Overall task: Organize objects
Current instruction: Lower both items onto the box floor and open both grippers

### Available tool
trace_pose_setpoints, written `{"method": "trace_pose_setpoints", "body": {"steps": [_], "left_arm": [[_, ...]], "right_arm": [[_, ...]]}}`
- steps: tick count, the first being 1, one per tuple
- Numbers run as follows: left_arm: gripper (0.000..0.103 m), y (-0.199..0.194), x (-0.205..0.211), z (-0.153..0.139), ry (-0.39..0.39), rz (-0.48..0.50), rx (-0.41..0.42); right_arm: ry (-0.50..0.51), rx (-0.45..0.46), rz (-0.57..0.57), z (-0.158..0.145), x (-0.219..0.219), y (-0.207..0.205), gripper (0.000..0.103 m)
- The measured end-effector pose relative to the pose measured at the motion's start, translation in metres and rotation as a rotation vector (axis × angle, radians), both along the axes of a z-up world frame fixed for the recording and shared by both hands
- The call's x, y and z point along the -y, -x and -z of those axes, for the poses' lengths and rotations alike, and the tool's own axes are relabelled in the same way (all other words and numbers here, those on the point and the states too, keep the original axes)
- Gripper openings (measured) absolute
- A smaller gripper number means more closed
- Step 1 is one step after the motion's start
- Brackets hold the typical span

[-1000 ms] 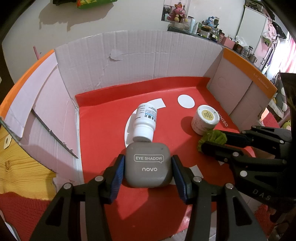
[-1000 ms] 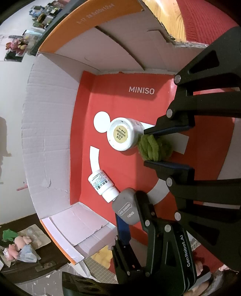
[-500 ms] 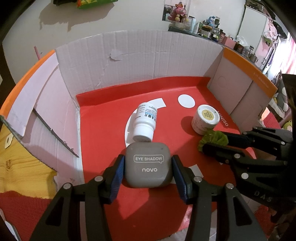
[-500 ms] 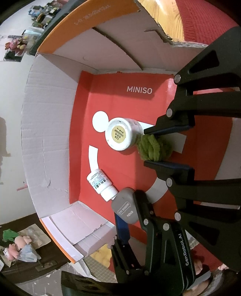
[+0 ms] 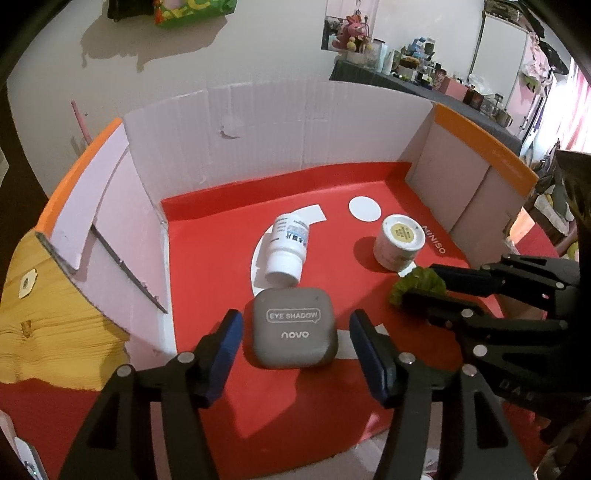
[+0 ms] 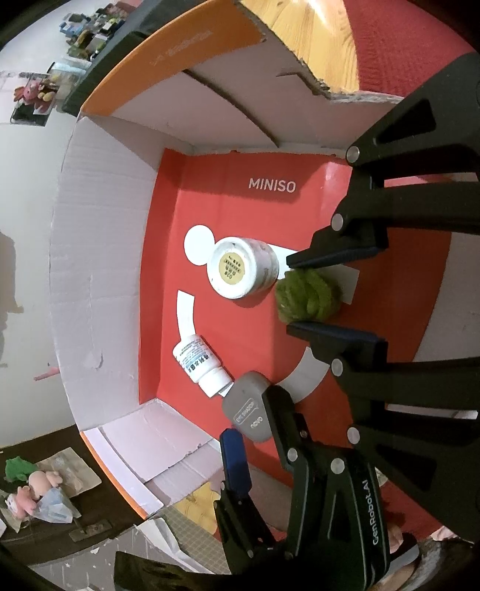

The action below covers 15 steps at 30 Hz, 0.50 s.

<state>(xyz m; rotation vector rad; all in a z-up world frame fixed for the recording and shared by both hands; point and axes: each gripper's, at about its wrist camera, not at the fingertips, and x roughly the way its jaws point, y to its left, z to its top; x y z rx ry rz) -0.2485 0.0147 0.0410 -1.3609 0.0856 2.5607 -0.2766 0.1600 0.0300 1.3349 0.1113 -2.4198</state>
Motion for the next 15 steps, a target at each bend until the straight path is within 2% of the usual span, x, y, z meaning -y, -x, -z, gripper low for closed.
{"method": "trace_pose_setpoints", "body": {"steps": [4, 6, 8, 15], "left_arm": [[0.064, -0.004, 0.002, -0.003, 0.001, -0.004, -0.004], [0.067, -0.007, 0.005, -0.005, 0.007, -0.016, -0.014], [0.070, -0.010, 0.007, -0.006, 0.013, -0.020, -0.025], [0.070, -0.017, 0.010, -0.010, 0.024, -0.030, -0.042]], "right_arm": [[-0.004, -0.002, -0.002, -0.001, 0.001, -0.002, 0.032], [-0.018, -0.016, 0.007, -0.003, 0.001, -0.004, 0.058], [-0.013, -0.027, 0.010, -0.005, -0.001, -0.006, 0.060], [-0.010, -0.031, 0.012, -0.009, -0.003, -0.009, 0.060]]}}
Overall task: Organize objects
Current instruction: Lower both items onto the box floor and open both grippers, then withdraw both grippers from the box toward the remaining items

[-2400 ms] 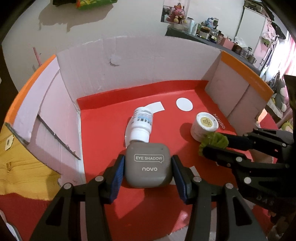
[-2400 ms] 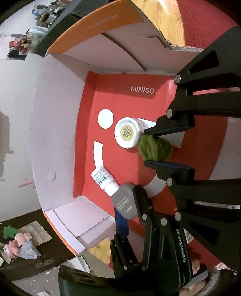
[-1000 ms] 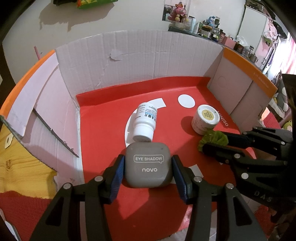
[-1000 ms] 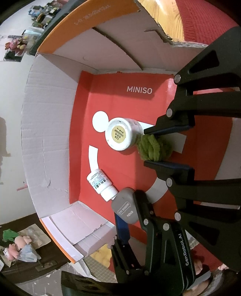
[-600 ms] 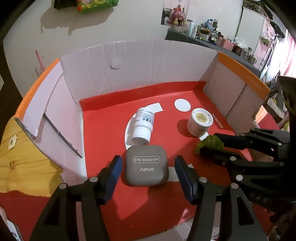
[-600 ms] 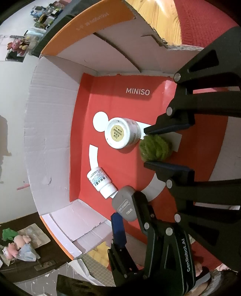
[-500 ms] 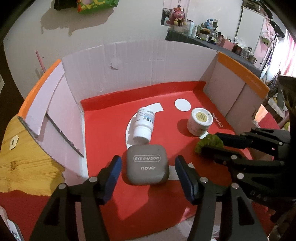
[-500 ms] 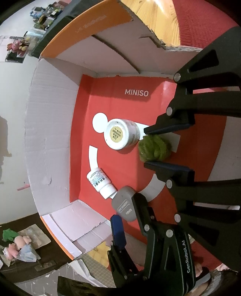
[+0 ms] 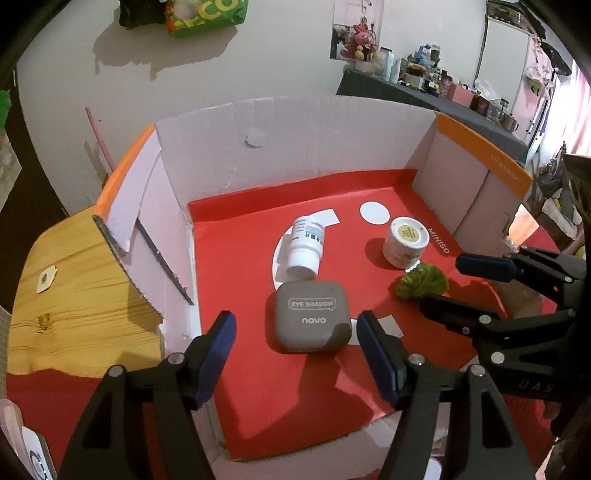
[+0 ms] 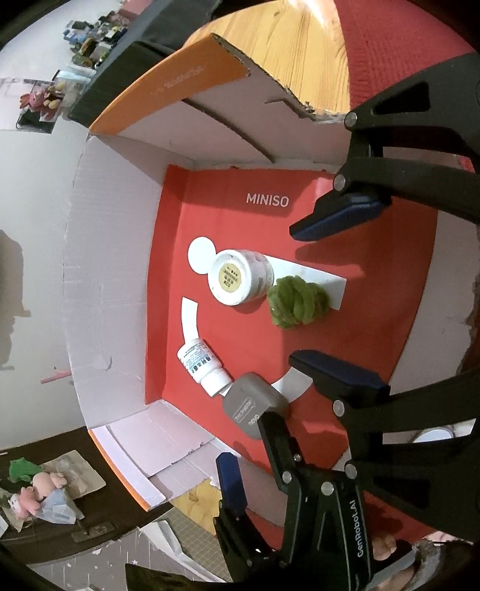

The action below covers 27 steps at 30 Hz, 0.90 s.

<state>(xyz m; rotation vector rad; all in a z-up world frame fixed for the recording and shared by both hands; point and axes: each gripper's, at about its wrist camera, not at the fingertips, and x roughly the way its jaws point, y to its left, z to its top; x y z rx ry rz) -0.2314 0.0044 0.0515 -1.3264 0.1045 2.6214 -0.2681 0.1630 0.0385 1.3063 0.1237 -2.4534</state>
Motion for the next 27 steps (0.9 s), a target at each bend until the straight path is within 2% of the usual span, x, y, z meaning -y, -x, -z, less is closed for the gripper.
{"method": "trace_pose_setpoints", "body": {"steps": [5, 7, 11, 17, 20, 27], "left_arm": [[0.071, -0.004, -0.001, -0.001, 0.006, 0.002, -0.005], [0.077, -0.006, 0.000, -0.003, 0.006, 0.000, -0.012], [0.079, -0.010, 0.001, -0.009, 0.003, -0.005, -0.032], [0.086, -0.018, 0.002, -0.021, -0.005, -0.011, -0.063], [0.088, -0.023, 0.002, -0.026, 0.006, -0.018, -0.082], [0.088, -0.031, 0.001, -0.029, 0.012, -0.019, -0.092]], "right_arm": [[0.003, -0.004, -0.005, -0.002, 0.000, -0.006, 0.060], [0.005, -0.008, -0.006, -0.004, 0.000, -0.008, 0.060], [0.015, -0.027, -0.007, -0.011, -0.001, -0.014, 0.068], [0.026, -0.058, -0.007, -0.023, -0.002, -0.023, 0.072], [0.029, -0.064, -0.004, -0.025, -0.003, -0.026, 0.076], [0.029, -0.086, 0.006, -0.034, -0.007, -0.036, 0.076]]}}
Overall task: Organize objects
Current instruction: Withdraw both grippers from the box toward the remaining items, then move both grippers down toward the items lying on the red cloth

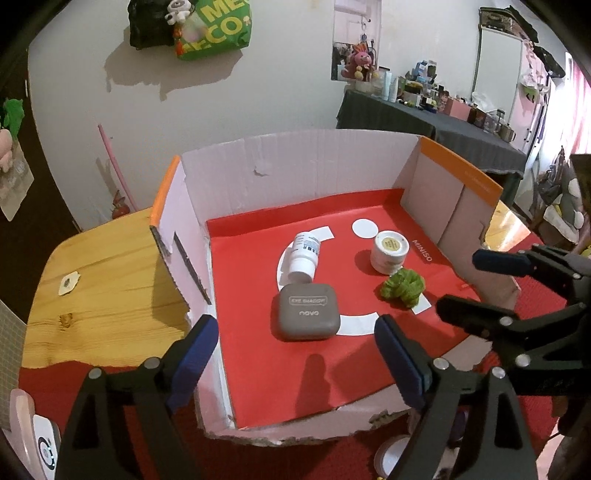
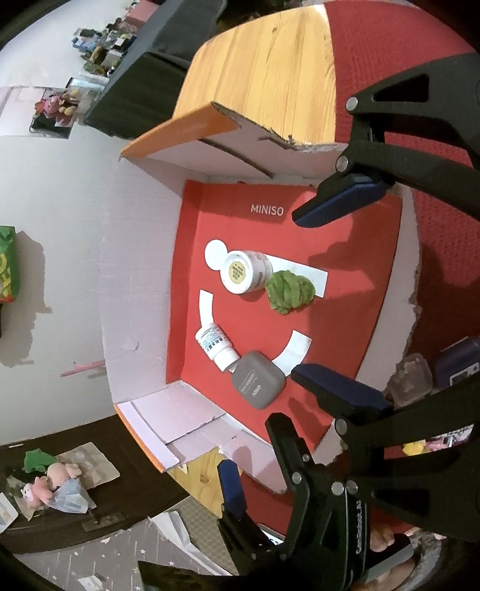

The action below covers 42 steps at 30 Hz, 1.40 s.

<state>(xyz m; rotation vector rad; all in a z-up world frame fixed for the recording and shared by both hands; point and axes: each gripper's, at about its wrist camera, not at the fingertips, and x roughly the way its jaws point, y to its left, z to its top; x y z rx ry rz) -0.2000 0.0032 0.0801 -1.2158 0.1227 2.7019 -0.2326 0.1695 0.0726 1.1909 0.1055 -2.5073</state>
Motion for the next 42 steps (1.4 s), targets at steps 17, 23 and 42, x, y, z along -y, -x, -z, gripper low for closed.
{"method": "trace_pose_setpoints", "body": {"steps": [17, 23, 42], "left_arm": [[0.101, -0.028, -0.005, -0.013, 0.015, 0.001, -0.055], [0.103, -0.040, -0.009, -0.017, 0.028, 0.013, -0.080], [0.103, -0.068, -0.010, -0.021, -0.031, 0.027, -0.080]], "right_arm": [[0.035, -0.060, 0.007, -0.022, -0.008, -0.031, 0.082], [0.051, -0.088, 0.012, -0.028, -0.009, -0.044, 0.085], [0.051, -0.122, -0.003, -0.031, -0.007, -0.073, 0.085]]}}
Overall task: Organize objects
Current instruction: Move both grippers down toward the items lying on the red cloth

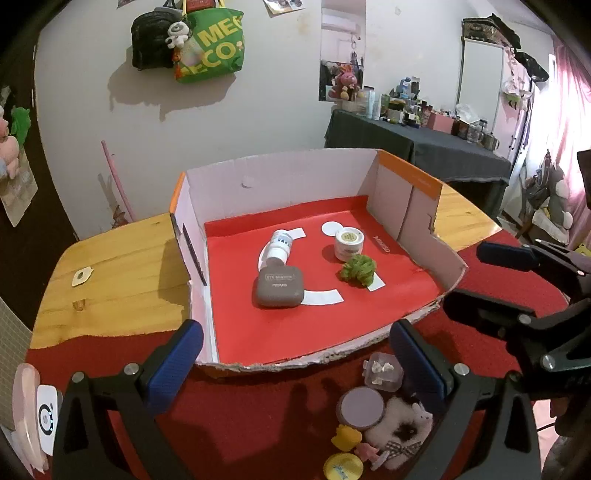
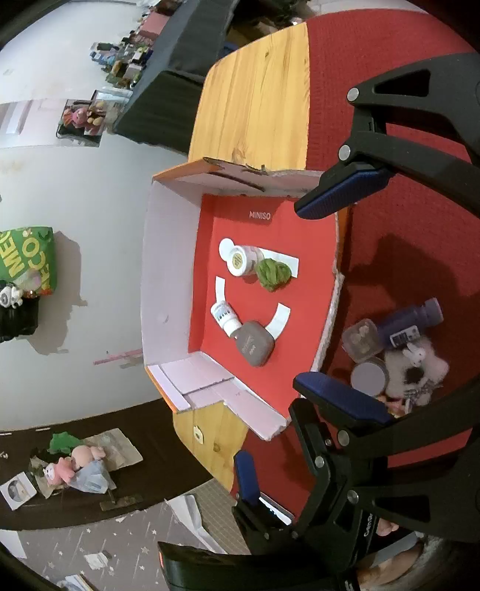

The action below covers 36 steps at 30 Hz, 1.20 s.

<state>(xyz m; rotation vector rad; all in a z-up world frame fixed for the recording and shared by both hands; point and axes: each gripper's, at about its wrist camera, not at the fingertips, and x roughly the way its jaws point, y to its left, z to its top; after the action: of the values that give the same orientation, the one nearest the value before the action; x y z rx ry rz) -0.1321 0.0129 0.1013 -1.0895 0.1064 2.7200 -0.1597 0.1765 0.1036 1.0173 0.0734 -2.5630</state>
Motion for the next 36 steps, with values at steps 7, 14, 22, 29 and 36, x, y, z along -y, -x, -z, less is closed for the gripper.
{"method": "trace_pose_setpoints", "body": {"steps": [7, 14, 22, 29, 36], "left_arm": [[0.102, -0.008, 0.002, 0.002, -0.016, 0.002, -0.003], [0.093, -0.014, 0.002, 0.006, -0.027, 0.015, 0.010], [0.083, -0.024, 0.001, 0.015, -0.046, 0.030, 0.037], [0.076, -0.034, 0.002, 0.033, -0.070, 0.031, 0.082], [0.069, -0.043, 0.004, 0.051, -0.080, 0.028, 0.128]], "right_arm": [[0.015, -0.014, 0.000, -0.002, -0.005, -0.013, 0.085], [0.009, -0.015, -0.006, 0.001, -0.008, -0.024, 0.078], [-0.010, 0.014, -0.018, 0.015, -0.007, -0.031, 0.063], [-0.033, 0.038, -0.033, 0.028, -0.006, -0.037, 0.057], [-0.050, 0.085, -0.042, 0.050, -0.004, -0.039, 0.055]]}}
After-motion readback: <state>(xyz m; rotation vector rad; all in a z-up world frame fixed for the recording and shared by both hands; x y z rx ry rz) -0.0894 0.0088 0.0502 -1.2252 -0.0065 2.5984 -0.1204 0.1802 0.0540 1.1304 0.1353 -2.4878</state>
